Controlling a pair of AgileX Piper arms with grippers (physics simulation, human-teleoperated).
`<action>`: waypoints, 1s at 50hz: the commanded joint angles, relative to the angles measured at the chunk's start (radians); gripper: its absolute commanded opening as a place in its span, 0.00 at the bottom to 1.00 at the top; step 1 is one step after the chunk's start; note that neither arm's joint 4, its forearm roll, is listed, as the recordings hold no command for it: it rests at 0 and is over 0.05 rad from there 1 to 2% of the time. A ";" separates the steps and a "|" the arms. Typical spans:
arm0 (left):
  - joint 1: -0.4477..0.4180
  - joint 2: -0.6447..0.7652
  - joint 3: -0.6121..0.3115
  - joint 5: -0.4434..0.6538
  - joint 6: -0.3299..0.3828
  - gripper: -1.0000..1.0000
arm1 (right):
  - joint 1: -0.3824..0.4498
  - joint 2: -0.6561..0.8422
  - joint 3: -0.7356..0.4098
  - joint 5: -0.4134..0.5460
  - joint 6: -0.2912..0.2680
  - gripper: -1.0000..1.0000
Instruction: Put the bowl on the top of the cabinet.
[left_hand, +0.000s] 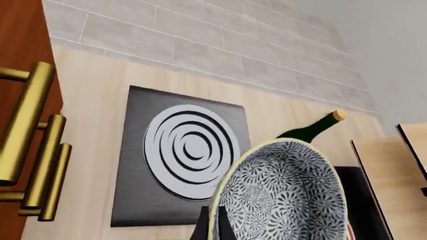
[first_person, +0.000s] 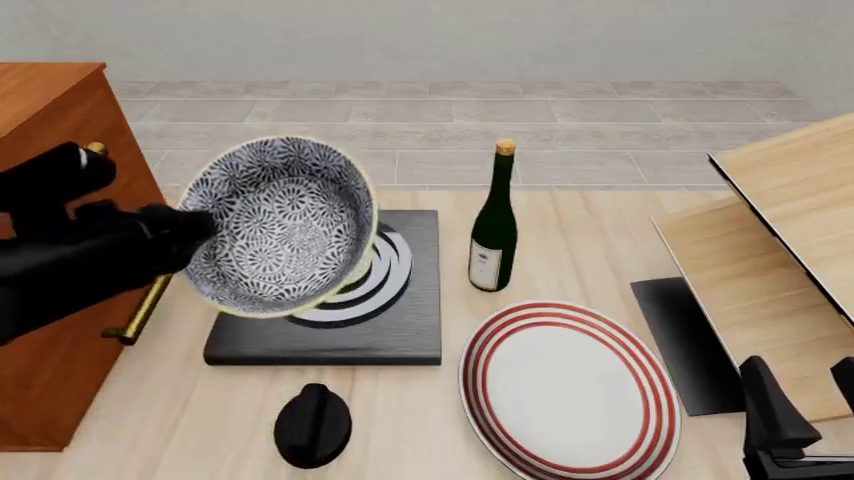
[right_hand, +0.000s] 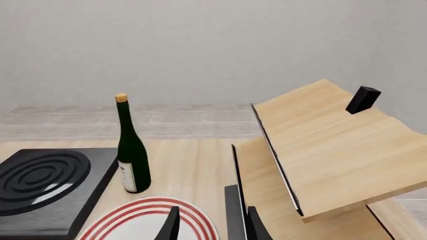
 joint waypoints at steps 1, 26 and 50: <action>0.038 0.088 -0.001 -0.033 -0.053 0.00 | -0.003 -0.001 0.005 -0.005 0.004 1.00; 0.051 0.166 -0.120 0.068 -0.059 0.00 | -0.004 0.000 0.008 -0.007 0.002 1.00; 0.082 0.152 -0.348 0.268 -0.052 0.00 | -0.004 0.003 -0.002 0.002 0.000 1.00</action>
